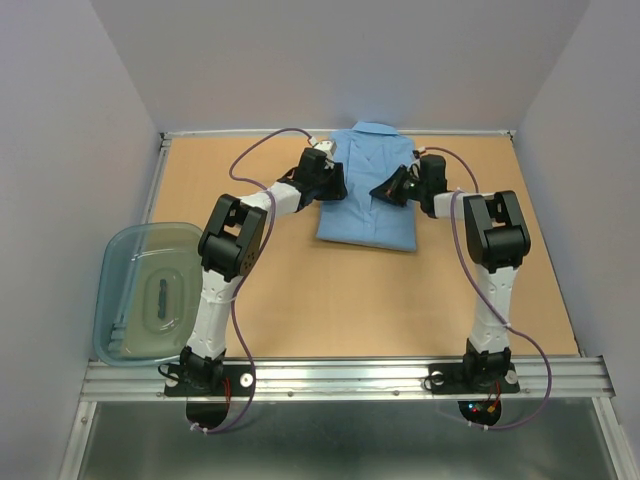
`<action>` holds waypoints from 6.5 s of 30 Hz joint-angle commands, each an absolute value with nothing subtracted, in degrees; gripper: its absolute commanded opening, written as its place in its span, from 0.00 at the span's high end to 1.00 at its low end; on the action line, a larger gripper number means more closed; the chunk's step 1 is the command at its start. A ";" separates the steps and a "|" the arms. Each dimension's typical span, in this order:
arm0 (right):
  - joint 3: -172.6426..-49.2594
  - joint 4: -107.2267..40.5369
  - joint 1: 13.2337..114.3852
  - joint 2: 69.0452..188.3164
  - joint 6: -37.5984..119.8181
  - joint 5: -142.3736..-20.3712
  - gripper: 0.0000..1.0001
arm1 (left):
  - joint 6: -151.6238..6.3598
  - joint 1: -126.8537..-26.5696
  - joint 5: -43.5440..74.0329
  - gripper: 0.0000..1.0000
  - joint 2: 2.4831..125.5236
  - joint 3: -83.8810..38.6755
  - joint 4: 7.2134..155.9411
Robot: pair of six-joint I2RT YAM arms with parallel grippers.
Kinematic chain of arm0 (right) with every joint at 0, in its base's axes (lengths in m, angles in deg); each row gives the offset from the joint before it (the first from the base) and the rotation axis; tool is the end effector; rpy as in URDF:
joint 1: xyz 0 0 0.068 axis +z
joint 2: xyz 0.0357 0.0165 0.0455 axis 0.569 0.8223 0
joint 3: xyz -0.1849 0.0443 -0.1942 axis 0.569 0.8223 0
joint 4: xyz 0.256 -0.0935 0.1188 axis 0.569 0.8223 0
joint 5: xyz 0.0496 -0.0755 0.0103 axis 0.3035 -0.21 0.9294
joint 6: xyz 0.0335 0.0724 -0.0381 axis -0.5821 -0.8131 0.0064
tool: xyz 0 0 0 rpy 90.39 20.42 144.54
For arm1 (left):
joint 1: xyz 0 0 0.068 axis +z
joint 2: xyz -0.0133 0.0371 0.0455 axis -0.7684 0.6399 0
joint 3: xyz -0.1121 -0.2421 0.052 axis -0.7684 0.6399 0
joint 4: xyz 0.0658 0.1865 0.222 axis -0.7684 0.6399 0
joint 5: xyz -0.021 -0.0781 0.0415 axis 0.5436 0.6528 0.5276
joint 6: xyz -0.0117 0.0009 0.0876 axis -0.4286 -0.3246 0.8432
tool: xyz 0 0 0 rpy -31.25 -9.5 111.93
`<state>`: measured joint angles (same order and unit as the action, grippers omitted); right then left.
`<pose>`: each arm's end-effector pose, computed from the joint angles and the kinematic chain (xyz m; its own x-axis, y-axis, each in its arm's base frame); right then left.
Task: Fold and stack the long sleeve shirts
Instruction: Fold the shirt
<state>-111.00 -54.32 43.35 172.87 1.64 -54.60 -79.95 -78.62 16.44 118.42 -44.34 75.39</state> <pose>0.5094 0.1226 0.0839 -0.7758 0.4849 -0.4039 -0.0743 0.5654 0.8215 0.5103 -0.2905 0.1278 -0.5793 -0.0500 -0.8136 0.4330 0.8268 -0.3591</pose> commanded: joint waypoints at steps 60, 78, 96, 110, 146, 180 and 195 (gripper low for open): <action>-112.93 -34.12 46.99 156.23 7.59 -67.39 0.43 | -77.58 -78.78 12.96 0.37 116.92 -45.35 76.83; -106.00 -39.37 47.25 163.17 -1.47 -67.56 0.38 | -77.84 -78.78 13.31 0.37 117.18 -45.27 76.74; -103.25 -58.20 45.49 165.63 -7.53 -57.72 0.42 | -77.66 -78.78 13.14 0.37 116.83 -44.74 76.74; -107.91 -59.25 45.41 169.86 -8.59 -57.81 0.64 | -77.23 -78.78 12.87 0.37 116.48 -44.21 76.83; -112.75 -45.28 46.90 161.94 6.35 -67.30 0.98 | -76.44 -78.78 10.94 0.37 116.13 -44.04 77.35; -98.88 -58.71 38.47 164.49 -2.96 -63.71 0.63 | -75.64 -86.68 11.37 0.33 107.59 -46.49 77.44; -95.96 -57.68 36.35 158.54 2.39 -63.44 0.62 | -74.33 -90.38 12.88 0.35 117.63 -49.31 79.38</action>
